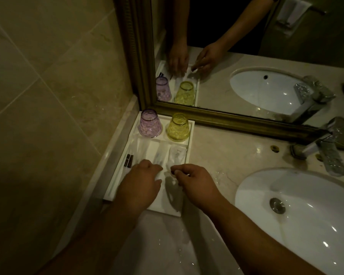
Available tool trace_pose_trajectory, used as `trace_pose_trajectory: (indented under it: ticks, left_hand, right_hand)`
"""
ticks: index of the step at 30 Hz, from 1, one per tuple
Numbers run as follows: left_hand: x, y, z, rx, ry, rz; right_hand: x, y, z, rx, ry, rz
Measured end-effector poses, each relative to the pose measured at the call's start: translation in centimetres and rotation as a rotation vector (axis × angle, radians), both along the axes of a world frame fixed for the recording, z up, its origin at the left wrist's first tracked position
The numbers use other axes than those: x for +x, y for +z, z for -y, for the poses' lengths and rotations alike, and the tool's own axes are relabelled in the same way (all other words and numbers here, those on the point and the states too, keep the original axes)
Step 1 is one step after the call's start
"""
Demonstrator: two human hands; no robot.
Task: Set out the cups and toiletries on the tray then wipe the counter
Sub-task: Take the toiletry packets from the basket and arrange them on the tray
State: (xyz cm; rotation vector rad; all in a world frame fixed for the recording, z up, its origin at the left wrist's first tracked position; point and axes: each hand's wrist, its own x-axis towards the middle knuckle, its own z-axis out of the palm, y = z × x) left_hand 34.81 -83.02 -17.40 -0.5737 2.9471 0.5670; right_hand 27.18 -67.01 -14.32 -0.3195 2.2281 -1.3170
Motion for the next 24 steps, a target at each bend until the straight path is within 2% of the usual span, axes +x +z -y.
trace_pose_trajectory:
  ticks: [6, 15, 20, 24]
  left_hand:
    - [0.2, -0.3, -0.3, -0.162, -0.056, 0.069]
    - [0.4, 0.3, 1.3, -0.269, 0.129, 0.179]
    - [0.6, 0.4, 1.0, -0.288, 0.147, 0.094]
    - [0.4, 0.6, 0.4, -0.260, 0.078, -0.004]
  right_hand:
    - [0.1, -0.5, 0.2, 0.011, 0.005, 0.020]
    - [0.4, 0.3, 0.2, 0.010, 0.029, 0.005]
    - [0.0, -0.2, 0.0, 0.035, -0.002, -0.002]
    - [-0.4, -1.6, 0.0, 0.149, 0.013, -0.045]
